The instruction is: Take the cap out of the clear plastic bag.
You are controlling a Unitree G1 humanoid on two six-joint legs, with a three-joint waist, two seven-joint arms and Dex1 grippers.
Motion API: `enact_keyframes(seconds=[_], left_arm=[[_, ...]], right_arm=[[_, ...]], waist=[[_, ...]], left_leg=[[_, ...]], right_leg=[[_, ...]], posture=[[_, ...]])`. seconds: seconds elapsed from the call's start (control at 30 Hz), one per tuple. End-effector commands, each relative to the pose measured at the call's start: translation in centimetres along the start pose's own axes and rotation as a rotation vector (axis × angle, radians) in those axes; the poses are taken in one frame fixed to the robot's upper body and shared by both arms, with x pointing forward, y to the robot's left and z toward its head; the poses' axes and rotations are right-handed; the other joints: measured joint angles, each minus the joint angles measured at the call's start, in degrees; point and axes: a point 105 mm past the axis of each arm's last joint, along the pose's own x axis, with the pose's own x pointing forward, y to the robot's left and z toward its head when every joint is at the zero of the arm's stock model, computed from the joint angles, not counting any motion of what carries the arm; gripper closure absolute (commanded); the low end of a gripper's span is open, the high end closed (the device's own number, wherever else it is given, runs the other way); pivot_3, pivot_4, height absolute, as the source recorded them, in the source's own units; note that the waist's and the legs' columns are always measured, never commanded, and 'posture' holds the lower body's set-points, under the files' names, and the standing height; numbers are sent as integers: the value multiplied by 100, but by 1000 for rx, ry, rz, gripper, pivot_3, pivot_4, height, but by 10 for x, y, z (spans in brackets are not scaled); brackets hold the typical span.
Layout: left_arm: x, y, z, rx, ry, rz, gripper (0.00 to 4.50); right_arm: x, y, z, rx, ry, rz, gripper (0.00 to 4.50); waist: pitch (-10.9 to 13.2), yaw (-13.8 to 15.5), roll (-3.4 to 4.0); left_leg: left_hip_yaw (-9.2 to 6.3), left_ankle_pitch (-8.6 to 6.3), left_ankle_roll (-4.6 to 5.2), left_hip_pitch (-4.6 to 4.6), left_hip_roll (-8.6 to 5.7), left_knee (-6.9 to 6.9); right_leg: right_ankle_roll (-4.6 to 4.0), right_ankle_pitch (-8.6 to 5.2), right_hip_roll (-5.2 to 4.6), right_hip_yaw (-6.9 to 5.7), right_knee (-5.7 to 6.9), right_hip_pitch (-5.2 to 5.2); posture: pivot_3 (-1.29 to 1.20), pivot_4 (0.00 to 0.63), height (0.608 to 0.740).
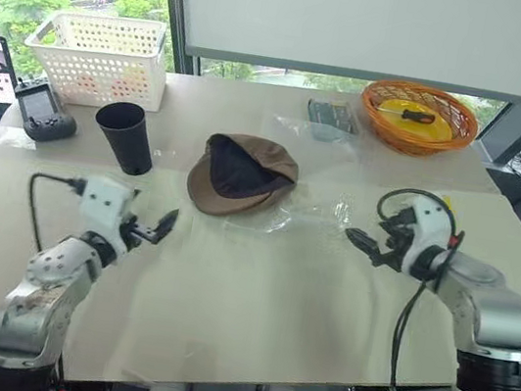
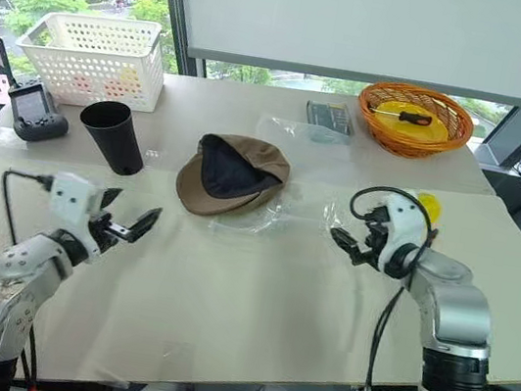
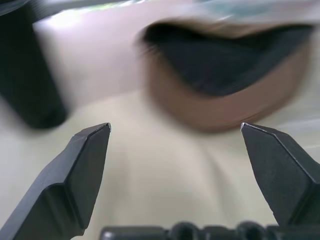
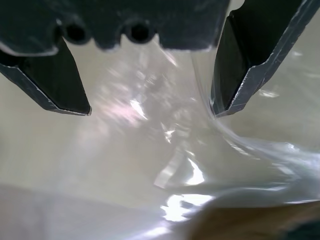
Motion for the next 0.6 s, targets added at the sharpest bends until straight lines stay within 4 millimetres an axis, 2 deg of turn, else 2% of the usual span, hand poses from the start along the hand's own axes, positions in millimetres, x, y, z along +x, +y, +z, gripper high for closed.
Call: enact_keyframes(seconds=[0.03,0.07,0.13,0.2,0.33,0.4,0.5,0.6], left_arm=[[-19,63,3,-14,-75,347,0],[-22,71,1,-25,-79,393,0],[-39,101,-3,-31,-93,556,0],[-49,115,-7,-54,-104,639,0],[-56,120,-13,-84,-113,692,0],[-54,119,-13,-92,-116,685,0],[-51,115,-16,-110,-112,657,0],[-49,113,-16,-110,-114,653,0]], right_arm=[[-23,-15,3,25,-3,-71,67],[-26,-17,2,30,1,-79,67],[-38,-37,0,46,2,-192,67],[-44,-46,1,50,-7,-246,67],[-46,-67,20,-50,-131,-448,67],[-45,-67,25,-85,-170,-470,67],[-36,-58,10,-257,-119,-450,67],[-29,-54,3,-226,-135,-444,67]], waist=[[0,14,0],[0,17,0],[0,10,0],[0,10,0],[0,13,0],[-1,12,-1],[-1,17,-1],[-3,9,-5]], left_leg=[[-1,0,0,0,1,0],[-2,0,0,0,1,0],[-1,0,0,0,1,0],[2,0,0,0,-1,1],[3,0,-1,1,-2,1],[3,0,-1,1,-2,1],[3,0,-1,0,-2,1],[3,0,-1,0,-1,-2]], right_leg=[[2,-1,1,-1,0,1],[3,-2,0,-1,0,1],[10,-6,0,-1,0,1],[14,-7,-3,1,-1,2],[36,-19,-3,0,-3,5],[37,-20,-3,0,-2,5],[37,-20,-2,0,-3,4],[37,-20,-2,0,-6,4]], posture=[[0,150,736],[0,150,736],[0,150,736],[0,150,736],[0,150,736],[0,150,736],[0,150,736],[0,150,736]])
